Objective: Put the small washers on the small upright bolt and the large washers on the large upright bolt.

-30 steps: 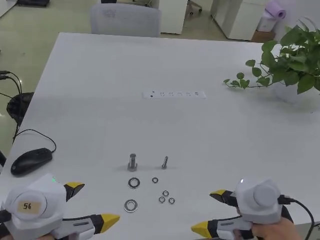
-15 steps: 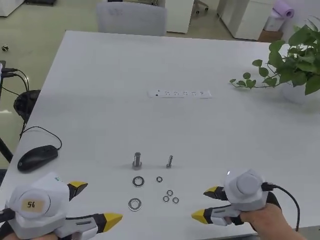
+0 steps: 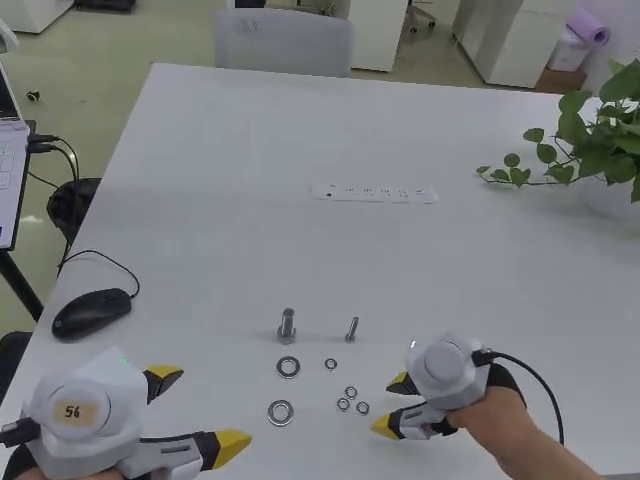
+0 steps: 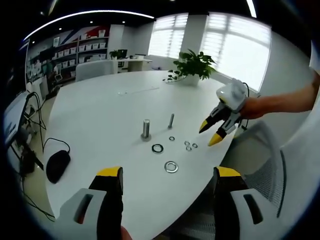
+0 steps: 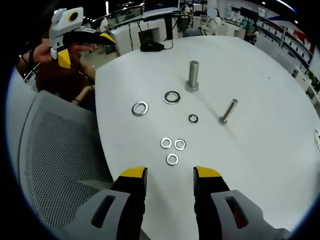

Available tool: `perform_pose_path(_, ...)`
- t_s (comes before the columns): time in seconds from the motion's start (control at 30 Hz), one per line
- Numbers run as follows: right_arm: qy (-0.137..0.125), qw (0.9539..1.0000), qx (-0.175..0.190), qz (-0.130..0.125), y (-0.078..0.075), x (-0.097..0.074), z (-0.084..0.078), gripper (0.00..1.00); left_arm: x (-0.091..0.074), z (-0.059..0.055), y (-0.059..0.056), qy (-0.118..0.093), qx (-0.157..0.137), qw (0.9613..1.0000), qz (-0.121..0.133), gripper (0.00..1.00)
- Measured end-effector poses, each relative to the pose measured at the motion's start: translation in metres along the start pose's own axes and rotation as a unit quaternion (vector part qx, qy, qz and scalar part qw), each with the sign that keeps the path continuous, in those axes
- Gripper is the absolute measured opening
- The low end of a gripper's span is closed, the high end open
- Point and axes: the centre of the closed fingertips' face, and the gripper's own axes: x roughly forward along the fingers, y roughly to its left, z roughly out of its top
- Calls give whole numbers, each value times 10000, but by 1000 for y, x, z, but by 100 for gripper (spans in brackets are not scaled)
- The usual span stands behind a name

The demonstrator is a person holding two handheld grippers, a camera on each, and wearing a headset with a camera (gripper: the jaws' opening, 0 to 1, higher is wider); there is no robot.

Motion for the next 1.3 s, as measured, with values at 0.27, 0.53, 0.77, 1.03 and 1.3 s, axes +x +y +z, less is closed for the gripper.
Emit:
perform_pose_path(0.27,238,9996,-138,66,0,19,0,35,-2,2,2,-29,2,10000,29,73)
perform_pose_path(0.53,531,9979,-356,76,0,26,-10,35,-3,1,4,-37,-30,10000,59,73)
perform_pose_path(0.77,633,9964,-558,34,-5,27,-10,30,-3,-1,2,-30,-44,10000,55,73)
perform_pose_path(1.03,571,9967,-568,37,-6,26,-11,30,-2,0,2,-62,-64,9999,57,73)
perform_pose_path(1.3,493,9964,-694,48,-4,28,-8,30,-2,-3,3,-50,-101,9999,64,72)
